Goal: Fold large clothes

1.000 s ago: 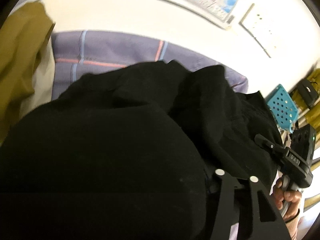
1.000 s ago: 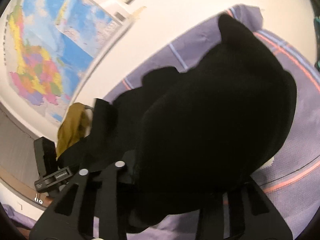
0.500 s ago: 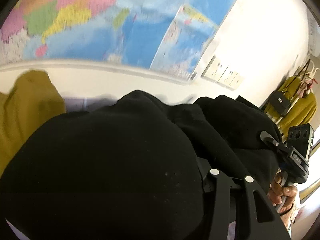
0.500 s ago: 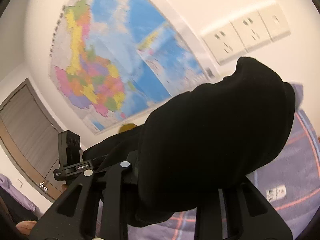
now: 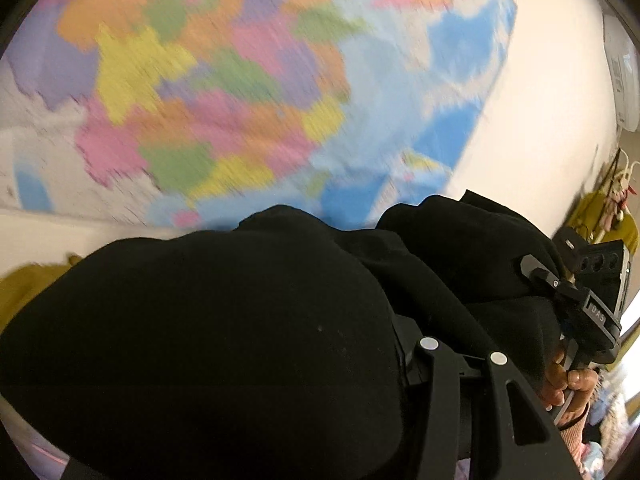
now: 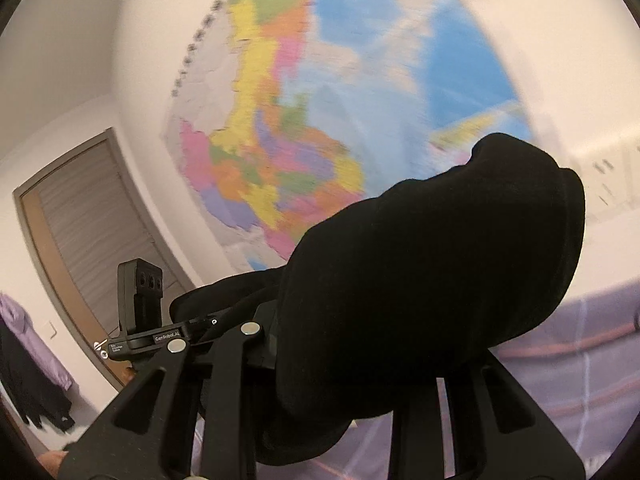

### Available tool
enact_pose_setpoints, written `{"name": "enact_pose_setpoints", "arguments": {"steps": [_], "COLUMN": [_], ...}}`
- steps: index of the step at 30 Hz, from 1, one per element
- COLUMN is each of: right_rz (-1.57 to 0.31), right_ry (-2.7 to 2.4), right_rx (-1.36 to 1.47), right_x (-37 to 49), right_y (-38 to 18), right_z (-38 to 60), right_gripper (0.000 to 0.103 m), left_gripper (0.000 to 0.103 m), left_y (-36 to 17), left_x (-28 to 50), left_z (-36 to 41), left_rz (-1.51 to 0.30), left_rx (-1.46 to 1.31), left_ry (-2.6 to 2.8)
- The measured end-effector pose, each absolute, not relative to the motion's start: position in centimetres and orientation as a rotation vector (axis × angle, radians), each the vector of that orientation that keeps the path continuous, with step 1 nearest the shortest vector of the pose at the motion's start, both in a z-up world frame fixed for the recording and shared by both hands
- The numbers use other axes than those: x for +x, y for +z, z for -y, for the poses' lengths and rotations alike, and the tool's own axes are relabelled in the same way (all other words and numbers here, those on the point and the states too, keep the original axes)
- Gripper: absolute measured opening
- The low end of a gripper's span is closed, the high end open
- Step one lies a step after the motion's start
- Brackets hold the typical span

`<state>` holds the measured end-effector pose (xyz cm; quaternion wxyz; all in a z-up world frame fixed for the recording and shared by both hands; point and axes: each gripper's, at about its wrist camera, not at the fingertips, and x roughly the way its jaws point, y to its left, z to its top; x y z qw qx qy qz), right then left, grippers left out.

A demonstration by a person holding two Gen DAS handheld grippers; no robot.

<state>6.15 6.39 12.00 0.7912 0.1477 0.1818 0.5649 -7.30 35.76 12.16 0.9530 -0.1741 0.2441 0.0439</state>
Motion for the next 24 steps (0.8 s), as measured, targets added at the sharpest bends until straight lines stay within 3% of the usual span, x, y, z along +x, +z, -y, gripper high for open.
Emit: {"name": "enact_pose_setpoints", "arguments": {"steps": [8, 15, 18, 20, 24], "right_rz": [-0.268, -0.258, -0.322, -0.408, -0.721], "right_ry": [1.347, 1.440, 1.478, 1.485, 1.464], "right_rx": [0.293, 0.306, 0.282, 0.214, 0.060], "right_x": [4.7, 4.7, 4.0, 3.4, 2.9], "right_y": [16.6, 16.0, 12.1, 8.4, -1.2], "right_z": [-16.7, -28.6, -34.1, -37.3, -42.7], "right_gripper": [0.026, 0.026, 0.026, 0.026, 0.029], "left_gripper": [0.048, 0.048, 0.049, 0.049, 0.050], "left_y": [17.7, 18.2, 15.6, 11.2, 0.8], "left_x": [-11.7, -13.8, -15.6, -16.8, -17.5], "left_z": [-44.5, -54.3, -58.8, -62.2, -67.2], "left_rz": [-0.356, -0.289, -0.262, -0.281, -0.478], "left_rx": [-0.330, -0.311, -0.305, -0.333, -0.455], "left_ry": [0.269, 0.493, 0.583, 0.638, 0.764]}}
